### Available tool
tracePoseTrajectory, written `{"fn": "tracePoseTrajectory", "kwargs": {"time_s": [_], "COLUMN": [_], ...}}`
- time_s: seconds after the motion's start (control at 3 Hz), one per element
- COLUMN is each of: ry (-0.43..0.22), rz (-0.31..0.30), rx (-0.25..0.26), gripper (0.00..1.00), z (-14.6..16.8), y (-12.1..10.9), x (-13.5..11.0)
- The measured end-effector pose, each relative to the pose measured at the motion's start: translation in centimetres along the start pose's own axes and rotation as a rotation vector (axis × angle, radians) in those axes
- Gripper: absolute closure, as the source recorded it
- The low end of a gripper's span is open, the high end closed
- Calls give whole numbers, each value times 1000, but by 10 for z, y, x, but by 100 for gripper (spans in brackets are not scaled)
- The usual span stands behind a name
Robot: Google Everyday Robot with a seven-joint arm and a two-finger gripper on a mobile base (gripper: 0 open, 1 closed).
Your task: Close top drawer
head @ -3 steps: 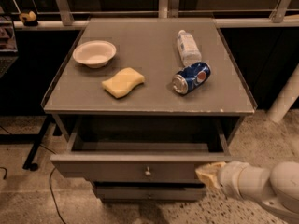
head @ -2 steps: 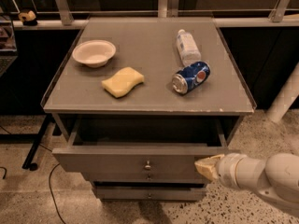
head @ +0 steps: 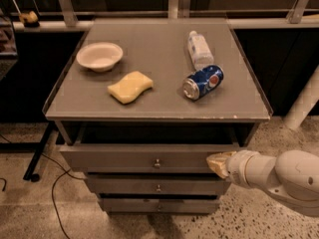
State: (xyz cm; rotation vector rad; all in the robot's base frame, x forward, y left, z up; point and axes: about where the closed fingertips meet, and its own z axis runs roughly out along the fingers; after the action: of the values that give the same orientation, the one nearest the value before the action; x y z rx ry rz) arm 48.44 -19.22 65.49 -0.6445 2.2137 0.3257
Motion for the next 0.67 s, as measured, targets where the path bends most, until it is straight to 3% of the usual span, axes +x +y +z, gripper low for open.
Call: {"fn": "tracePoseTrajectory", "kwargs": {"time_s": [0.33, 0.67], "ry": [0, -22], "rz": [0, -1], "rx": [0, 31], "gripper": [100, 100], "z": [-1, 5], "y": [1, -9], "x": [1, -18]}}
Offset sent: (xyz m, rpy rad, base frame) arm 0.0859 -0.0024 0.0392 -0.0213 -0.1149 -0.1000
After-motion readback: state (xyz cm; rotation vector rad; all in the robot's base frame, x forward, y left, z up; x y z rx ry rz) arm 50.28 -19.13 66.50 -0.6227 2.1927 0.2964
